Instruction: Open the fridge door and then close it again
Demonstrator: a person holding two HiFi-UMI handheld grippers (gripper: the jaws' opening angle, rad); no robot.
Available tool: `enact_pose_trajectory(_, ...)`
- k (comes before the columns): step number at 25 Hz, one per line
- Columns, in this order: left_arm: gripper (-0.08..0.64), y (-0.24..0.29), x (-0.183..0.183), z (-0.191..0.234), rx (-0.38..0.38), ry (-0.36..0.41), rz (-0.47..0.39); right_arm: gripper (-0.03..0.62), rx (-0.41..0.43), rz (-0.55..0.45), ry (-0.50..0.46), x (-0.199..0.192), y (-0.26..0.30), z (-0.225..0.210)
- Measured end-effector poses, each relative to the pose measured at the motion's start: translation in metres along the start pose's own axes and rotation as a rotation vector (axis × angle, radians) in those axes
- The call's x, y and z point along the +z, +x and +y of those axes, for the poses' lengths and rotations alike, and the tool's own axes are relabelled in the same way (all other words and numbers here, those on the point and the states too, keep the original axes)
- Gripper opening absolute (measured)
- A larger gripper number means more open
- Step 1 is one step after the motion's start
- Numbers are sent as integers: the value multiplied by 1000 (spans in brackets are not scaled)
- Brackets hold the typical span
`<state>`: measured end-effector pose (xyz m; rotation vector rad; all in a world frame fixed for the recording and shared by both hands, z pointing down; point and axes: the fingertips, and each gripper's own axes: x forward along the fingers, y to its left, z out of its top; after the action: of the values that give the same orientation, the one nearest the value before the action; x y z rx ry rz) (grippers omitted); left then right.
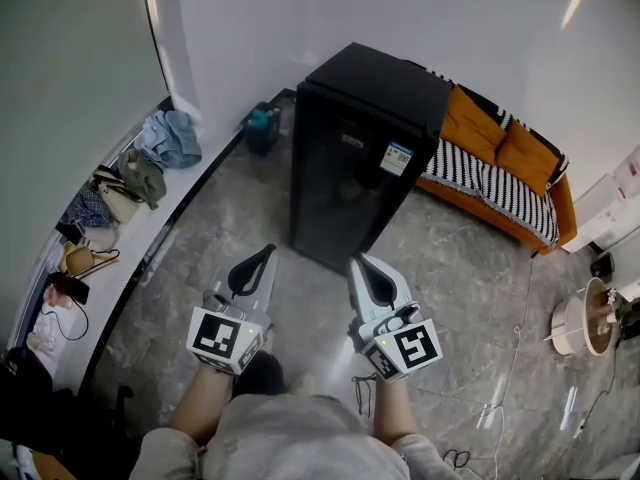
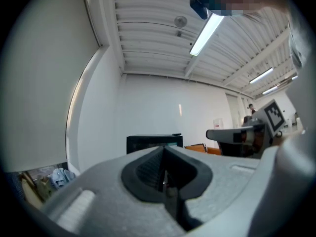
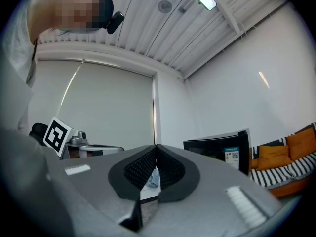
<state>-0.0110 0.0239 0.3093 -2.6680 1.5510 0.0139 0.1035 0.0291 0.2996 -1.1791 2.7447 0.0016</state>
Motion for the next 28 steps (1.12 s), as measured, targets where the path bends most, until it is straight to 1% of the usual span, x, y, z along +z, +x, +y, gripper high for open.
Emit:
enact_pose_trajectory(4,2,24,-2,23,-26,-3,2,-3,-23,0,3,-2,29,-15)
enact_pose_trajectory(7,2,41,-3,47,-39,-18,5,-3,-42,3,4,-5,55,-24)
enact_pose_trajectory(12,2,73,-6,90,-72,-21,10,-3,-72,10,3,-11,102,-39)
enact_pose_trajectory(21,2,132,-18,158,-131,-40,24,-3,-131,25,5,-28,180,-71)
enact_pose_trajectory(28,2,165,-32,202,-177,-51,42,-3,-166,38,6,-44,231,-87)
